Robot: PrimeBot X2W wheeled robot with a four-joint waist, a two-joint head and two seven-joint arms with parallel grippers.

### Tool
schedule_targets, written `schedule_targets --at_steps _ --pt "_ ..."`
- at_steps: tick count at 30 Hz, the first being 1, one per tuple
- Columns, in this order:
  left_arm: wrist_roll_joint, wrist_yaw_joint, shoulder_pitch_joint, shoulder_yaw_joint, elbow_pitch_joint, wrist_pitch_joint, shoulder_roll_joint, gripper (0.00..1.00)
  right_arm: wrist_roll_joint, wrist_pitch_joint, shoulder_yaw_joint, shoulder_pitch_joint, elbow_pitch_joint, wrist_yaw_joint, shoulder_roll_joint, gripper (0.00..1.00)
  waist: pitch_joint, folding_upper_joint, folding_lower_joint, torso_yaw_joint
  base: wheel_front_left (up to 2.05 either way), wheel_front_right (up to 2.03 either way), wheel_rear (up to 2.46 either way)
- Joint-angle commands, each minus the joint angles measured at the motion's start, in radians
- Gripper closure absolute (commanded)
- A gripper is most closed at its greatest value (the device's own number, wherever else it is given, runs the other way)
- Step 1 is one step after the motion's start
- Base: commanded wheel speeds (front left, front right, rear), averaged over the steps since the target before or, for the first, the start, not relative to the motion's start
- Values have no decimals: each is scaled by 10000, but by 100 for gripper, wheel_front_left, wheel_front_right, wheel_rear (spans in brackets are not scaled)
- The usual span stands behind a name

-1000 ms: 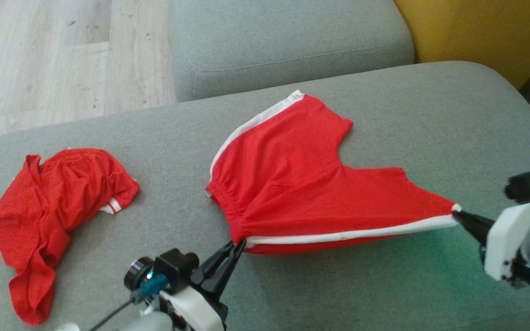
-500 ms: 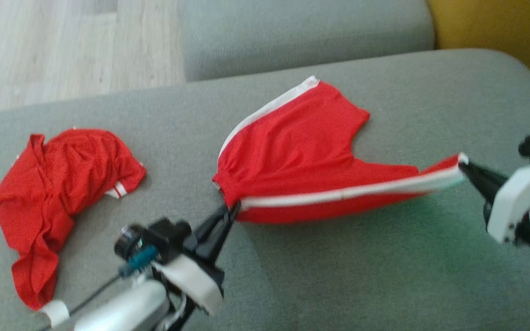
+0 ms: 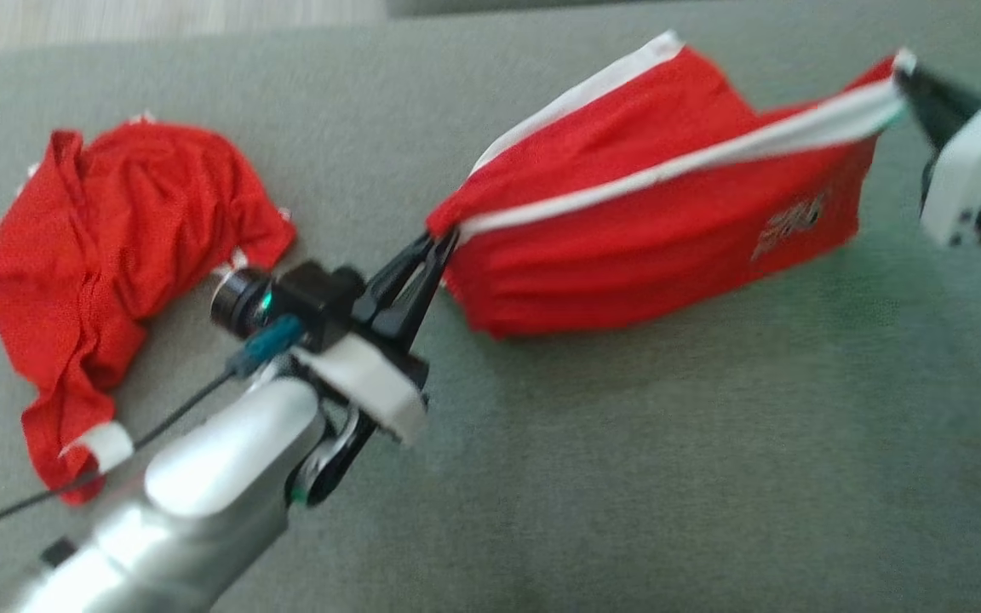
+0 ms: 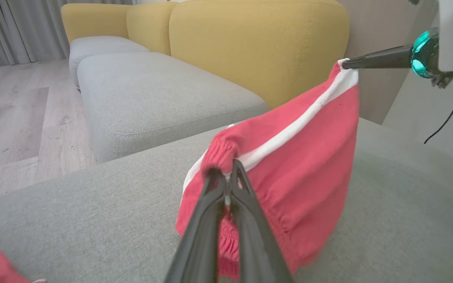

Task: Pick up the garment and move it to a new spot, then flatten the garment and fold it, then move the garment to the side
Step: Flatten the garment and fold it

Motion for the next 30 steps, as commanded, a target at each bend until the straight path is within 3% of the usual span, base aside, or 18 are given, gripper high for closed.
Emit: schedule_targets --at_steps 1,14,30 --pt "151 -63 -677 470 -94 -11 81 100 -139 -118 74 -484 -90 73 -64 100 608 0 -3 451 0 0 0" --pt "481 -605 -2193 472 1526 -312 -986 100 -532 -948 1827 -3379 2212 73 -82 100 2134 0 -3 1501 0 0 0" --pt "698 -1132 -2747 323 2648 -669 -1821 100 -25 -2309 3404 -4738 4228 73 58 100 2627 0 -3 1947 0 0 0"
